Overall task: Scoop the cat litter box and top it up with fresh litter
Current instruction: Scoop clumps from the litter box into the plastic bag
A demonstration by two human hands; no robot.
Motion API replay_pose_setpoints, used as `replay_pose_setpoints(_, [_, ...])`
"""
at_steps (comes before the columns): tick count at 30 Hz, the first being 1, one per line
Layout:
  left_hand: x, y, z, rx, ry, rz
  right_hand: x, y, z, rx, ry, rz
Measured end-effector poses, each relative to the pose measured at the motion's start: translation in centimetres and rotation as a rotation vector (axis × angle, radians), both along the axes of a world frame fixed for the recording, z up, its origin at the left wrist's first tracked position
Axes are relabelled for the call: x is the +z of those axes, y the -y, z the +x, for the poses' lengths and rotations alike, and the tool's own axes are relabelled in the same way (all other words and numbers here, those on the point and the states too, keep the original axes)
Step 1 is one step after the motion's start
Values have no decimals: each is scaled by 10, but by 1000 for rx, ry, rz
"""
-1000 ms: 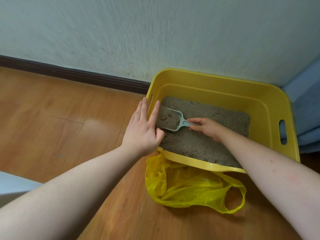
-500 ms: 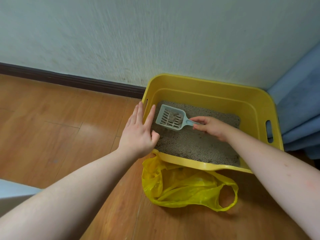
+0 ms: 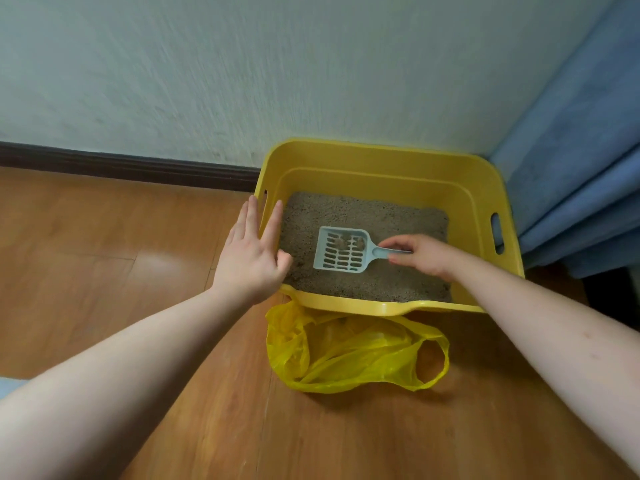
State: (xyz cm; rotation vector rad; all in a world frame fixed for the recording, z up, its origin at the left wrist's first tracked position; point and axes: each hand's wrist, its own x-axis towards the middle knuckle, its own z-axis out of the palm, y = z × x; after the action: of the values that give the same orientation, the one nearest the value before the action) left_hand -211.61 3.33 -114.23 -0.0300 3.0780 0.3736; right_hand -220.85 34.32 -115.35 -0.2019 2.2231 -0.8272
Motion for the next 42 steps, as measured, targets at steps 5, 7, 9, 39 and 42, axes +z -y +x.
replay_pose_setpoints(5, [0, 0, 0, 0, 2, -5, 24, -9, 15, 11, -77, -1])
replay_pose_setpoints(7, [0, 0, 0, -16, -15, -12, 33, -10, 22, 14, -104, -21])
replay_pose_setpoints(9, [0, 0, -1, -53, -44, -32, 43, -10, 32, 12, -125, -63])
replay_pose_setpoints(39, [0, 1, -1, -90, -45, -11, -24, -17, 187, -10, 45, -112])
replay_pose_setpoints(42, [2, 1, 0, -94, -27, -16, -24, -11, 189, 87, 21, -54])
